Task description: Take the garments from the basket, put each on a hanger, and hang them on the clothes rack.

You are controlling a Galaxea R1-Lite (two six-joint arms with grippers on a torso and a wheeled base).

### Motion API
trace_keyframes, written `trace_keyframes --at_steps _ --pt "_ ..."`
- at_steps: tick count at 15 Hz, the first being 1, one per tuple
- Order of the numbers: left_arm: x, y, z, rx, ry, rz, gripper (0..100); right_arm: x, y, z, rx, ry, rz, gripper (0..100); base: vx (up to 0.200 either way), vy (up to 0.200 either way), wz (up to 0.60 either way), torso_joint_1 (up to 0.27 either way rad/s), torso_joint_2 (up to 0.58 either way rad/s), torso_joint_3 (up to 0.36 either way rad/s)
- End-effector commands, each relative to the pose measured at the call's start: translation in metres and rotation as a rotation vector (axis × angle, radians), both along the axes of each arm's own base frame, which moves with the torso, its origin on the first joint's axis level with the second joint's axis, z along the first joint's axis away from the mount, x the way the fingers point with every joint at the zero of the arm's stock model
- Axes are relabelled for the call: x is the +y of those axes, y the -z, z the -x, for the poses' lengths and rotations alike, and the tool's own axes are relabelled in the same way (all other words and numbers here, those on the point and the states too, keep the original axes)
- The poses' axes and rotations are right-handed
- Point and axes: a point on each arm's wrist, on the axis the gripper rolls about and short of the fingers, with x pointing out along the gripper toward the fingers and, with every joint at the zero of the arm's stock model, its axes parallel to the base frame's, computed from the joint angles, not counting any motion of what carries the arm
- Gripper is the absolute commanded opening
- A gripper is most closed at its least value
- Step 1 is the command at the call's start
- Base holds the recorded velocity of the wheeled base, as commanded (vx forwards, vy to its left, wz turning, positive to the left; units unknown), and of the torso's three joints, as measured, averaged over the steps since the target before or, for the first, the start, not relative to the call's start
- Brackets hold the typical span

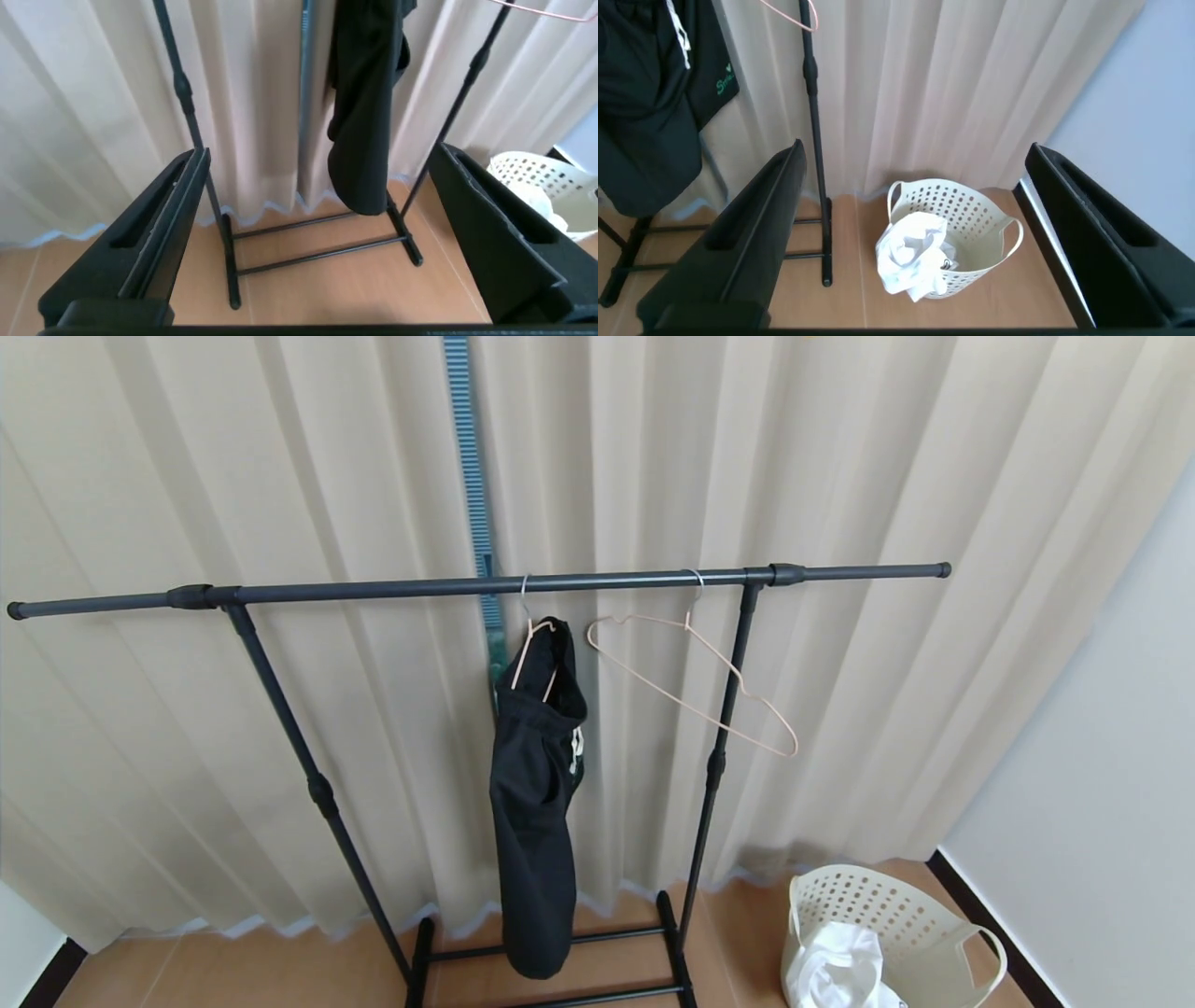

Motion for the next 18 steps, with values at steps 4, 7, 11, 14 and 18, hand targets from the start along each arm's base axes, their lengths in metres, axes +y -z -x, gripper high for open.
trace_keyframes --at_steps 4,7,11,14,18 --pt "-0.0019 0.0015 0.0068 -0.1 -0.025 0.004 100 -0.0001 0.0008 0.0033 -0.049 -0.019 0.0 100 0.0 0.0 0.0 0.0 0.0 0.0" --pt "-0.0019 0.0013 0.0069 -0.101 -0.022 0.008 100 -0.0001 0.0008 0.0033 -0.049 -0.02 -0.002 100 0.0 0.0 0.0 0.0 0.0 0.0" --pt "-0.0035 0.0007 0.0073 -0.1 0.047 0.006 100 0.0004 0.0007 0.0034 -0.048 -0.042 -0.013 100 0.0 0.0 0.0 0.0 0.0 0.0" --pt "-0.0035 0.0007 0.0073 -0.1 0.049 0.005 100 0.0004 0.0007 0.0034 -0.049 -0.042 -0.019 100 0.0 0.0 0.0 -0.133 0.32 0.155" --pt "-0.0035 0.0007 0.0073 -0.1 0.049 0.005 100 0.0004 0.0007 0.0034 -0.049 -0.042 -0.019 100 0.0 0.0 0.0 -0.148 0.33 0.181"
